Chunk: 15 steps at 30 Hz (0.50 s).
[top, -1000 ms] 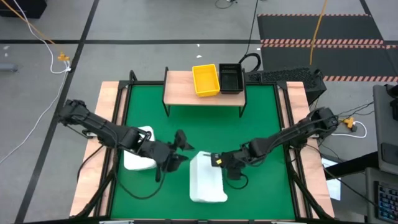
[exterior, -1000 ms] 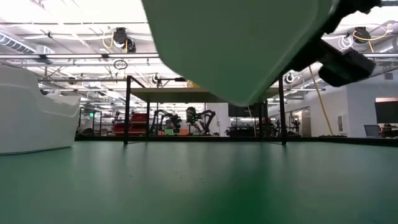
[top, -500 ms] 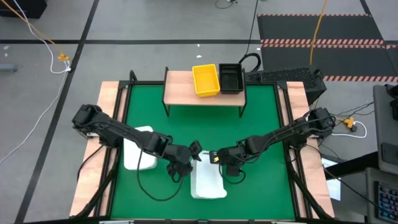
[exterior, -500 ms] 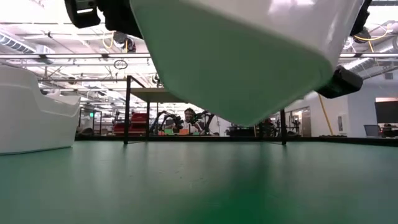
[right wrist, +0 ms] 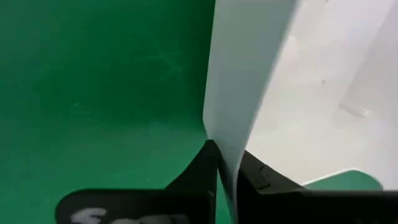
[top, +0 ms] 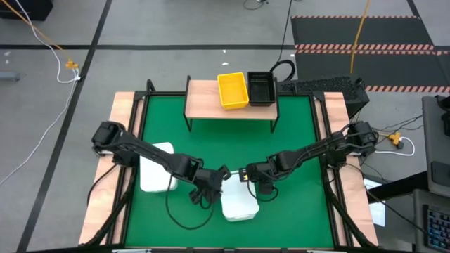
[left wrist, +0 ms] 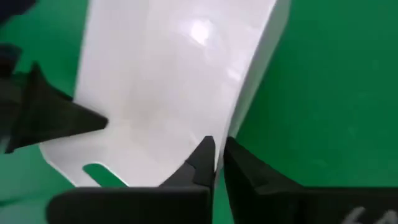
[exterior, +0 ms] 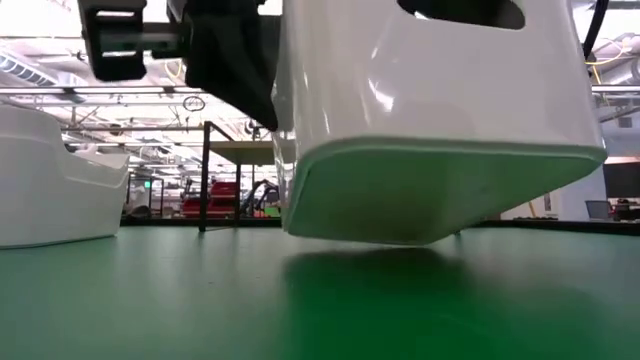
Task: Stack baskets on shelf by color
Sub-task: Stack the right white bin on the other white bins
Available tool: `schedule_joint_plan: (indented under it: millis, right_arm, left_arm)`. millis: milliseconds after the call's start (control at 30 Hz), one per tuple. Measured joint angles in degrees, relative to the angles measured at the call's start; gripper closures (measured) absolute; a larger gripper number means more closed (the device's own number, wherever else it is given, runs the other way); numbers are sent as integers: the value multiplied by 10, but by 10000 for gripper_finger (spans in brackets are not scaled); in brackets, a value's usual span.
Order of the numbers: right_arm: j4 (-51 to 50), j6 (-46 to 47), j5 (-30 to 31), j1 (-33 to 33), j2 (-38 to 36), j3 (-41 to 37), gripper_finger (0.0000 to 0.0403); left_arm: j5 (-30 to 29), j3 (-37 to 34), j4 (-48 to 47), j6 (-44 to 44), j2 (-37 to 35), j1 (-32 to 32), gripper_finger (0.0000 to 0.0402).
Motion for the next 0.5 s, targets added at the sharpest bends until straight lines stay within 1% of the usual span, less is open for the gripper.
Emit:
schedule_joint_plan:
  millis: [100, 200, 267, 400, 500]
  right_arm:
    - [-1, 12, 1, 0, 0, 0, 390]
    - [3, 79, 6, 0, 0, 0, 365]
    - [7, 138, 12, 0, -2, 1, 336]
    - [22, 261, 37, -1, -5, 4, 265]
    - [41, 351, 46, -2, -5, 5, 215]
  left_arm:
    - [2, 0, -3, 19, 10, -2, 384]
    - [-16, 0, -15, 33, 9, -3, 386]
    - [-46, -1, -45, 33, -6, -7, 393]
    - [-126, -3, -134, 39, -56, -20, 394]
    - [-163, -3, -172, 40, -103, -37, 397]
